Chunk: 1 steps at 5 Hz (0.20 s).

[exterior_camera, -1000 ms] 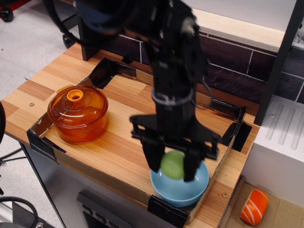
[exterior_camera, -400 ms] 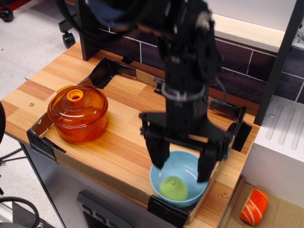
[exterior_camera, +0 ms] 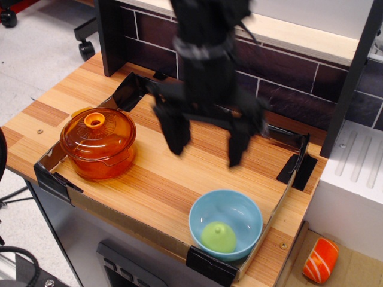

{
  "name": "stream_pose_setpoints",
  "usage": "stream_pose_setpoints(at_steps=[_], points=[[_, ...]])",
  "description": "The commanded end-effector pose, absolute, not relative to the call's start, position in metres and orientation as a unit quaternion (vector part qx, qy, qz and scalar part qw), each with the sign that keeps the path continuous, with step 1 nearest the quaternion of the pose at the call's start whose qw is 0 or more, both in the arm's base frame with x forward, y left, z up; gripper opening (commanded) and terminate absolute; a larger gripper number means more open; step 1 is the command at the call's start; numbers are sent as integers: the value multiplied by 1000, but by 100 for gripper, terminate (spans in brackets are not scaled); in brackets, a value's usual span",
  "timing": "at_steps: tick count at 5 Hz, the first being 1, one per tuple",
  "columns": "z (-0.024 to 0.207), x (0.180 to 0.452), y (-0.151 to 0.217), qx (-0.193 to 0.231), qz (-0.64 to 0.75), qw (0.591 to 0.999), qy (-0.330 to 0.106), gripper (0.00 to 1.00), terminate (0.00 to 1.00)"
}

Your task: Put pear in bowl

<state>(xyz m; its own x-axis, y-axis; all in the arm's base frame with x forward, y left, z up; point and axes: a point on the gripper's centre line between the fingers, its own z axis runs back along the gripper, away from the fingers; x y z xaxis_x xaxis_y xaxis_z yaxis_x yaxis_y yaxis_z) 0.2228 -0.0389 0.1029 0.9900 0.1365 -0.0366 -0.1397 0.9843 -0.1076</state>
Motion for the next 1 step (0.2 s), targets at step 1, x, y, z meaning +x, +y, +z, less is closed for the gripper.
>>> stream_pose_setpoints(at_steps=[1], points=[[118, 228, -30, -61, 61, 996, -8, 100, 100]])
